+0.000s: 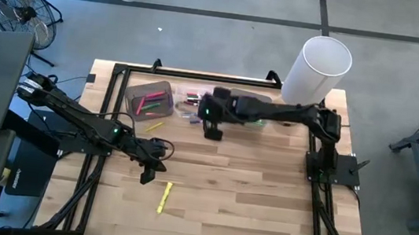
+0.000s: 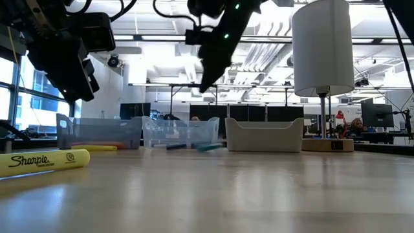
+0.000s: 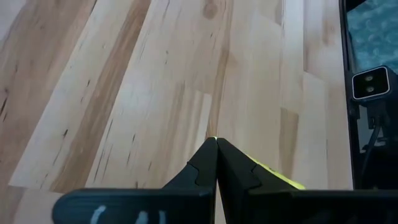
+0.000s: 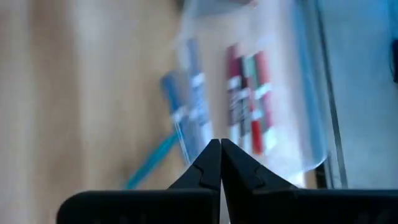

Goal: Pick & Place Markers
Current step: Put the blue marker pen into the transparent bin

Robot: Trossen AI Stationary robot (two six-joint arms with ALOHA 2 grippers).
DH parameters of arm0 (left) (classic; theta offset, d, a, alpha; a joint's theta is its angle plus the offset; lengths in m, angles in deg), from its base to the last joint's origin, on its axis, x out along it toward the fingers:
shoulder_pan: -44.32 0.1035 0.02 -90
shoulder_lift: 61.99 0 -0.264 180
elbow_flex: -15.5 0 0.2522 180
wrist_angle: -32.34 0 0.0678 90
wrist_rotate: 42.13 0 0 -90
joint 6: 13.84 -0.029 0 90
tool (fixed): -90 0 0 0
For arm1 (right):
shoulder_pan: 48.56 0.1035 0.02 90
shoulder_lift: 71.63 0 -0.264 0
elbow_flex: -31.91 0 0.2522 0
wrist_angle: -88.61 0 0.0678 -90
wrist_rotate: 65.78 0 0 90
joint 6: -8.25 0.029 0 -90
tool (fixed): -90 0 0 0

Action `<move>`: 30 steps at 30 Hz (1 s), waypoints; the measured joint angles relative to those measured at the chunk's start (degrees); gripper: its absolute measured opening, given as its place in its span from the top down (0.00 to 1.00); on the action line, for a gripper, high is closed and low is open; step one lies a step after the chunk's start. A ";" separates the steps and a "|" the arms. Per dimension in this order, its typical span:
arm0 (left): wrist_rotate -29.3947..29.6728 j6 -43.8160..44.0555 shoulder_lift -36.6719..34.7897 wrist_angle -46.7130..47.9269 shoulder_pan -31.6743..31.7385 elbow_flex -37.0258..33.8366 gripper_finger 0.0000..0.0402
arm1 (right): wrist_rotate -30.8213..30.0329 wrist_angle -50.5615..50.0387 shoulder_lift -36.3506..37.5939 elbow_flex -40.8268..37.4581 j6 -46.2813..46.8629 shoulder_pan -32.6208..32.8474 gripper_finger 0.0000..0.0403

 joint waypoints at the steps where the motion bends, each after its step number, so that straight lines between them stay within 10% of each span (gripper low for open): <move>1: -0.02 0.00 0.00 0.00 0.00 0.00 1.00 | 0.03 2.14 -0.32 0.00 -0.02 -1.25 0.99; 30: -0.05 1.51 0.00 0.57 0.00 0.00 1.00 | 4.62 -3.26 -0.70 -1.11 8.25 1.23 1.00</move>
